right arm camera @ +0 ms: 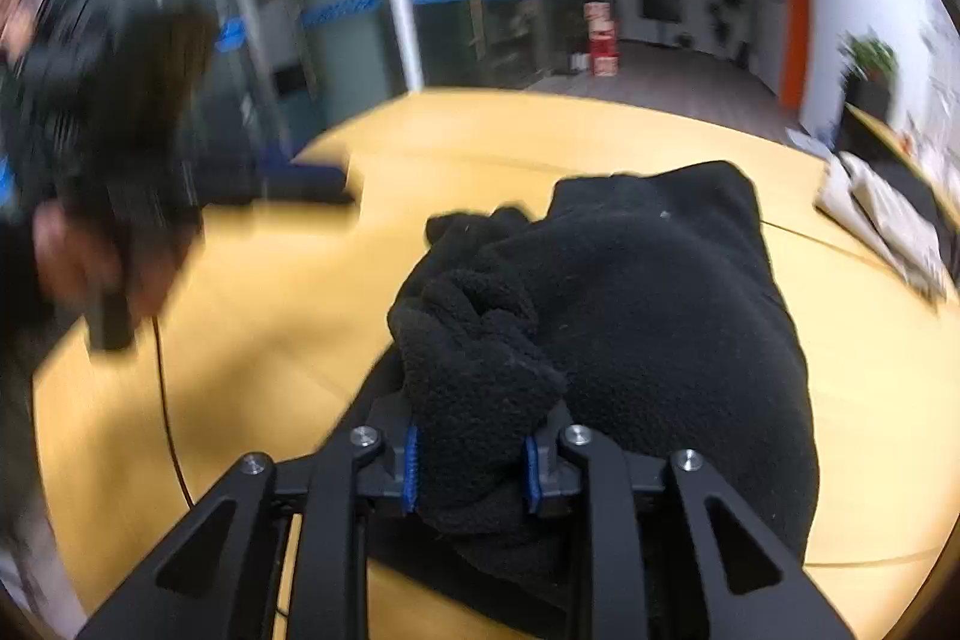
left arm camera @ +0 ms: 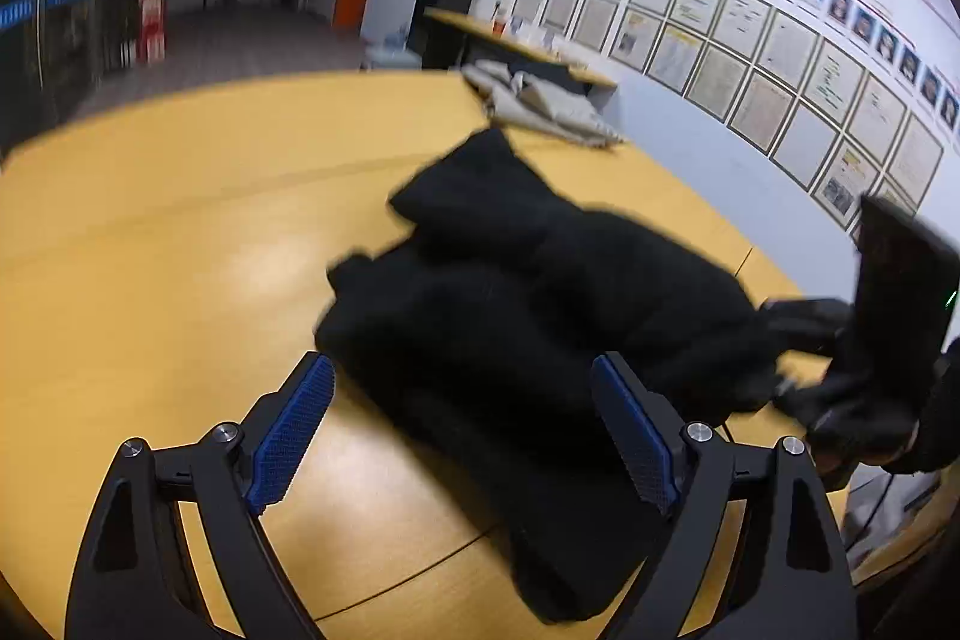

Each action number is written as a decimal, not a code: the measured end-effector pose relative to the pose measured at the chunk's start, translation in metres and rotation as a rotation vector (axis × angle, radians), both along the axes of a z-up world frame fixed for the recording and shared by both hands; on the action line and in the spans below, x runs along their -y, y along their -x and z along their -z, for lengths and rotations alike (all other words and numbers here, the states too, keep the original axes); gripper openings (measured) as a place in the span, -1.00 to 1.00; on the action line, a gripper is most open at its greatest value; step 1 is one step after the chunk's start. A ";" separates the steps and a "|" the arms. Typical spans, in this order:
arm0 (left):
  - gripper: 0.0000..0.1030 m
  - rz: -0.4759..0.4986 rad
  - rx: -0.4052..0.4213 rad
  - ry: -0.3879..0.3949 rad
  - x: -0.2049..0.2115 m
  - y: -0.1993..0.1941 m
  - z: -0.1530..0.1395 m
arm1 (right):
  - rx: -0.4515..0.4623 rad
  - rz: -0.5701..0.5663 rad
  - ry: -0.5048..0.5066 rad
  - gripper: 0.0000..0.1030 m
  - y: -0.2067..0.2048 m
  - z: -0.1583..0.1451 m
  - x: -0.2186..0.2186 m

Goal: Fold clothes

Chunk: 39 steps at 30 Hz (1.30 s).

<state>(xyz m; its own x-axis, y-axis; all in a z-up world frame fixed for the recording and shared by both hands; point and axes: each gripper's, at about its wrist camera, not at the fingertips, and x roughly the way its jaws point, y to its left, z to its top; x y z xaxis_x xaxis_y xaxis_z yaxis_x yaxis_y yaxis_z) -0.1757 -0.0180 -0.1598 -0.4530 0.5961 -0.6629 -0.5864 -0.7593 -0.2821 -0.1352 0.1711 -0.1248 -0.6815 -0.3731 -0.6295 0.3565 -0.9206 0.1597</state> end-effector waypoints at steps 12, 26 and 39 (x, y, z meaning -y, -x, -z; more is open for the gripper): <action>0.72 0.059 0.022 -0.063 -0.047 0.049 0.031 | -0.102 0.192 0.294 -0.52 0.011 -0.030 -0.066; 0.71 -0.046 -0.003 0.018 -0.016 0.077 0.037 | 0.078 -0.090 0.061 -0.50 0.002 0.033 0.003; 0.83 0.067 -0.097 -0.208 -0.057 0.018 -0.032 | 0.073 -0.308 -0.087 0.07 -0.027 0.061 0.034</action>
<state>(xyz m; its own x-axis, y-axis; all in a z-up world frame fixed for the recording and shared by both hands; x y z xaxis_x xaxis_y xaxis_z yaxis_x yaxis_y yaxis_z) -0.1933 0.0390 -0.1280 -0.4634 0.7462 -0.4780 -0.6655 -0.6492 -0.3683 -0.1084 0.1371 -0.1863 -0.4969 -0.4975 -0.7110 0.6112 -0.7823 0.1203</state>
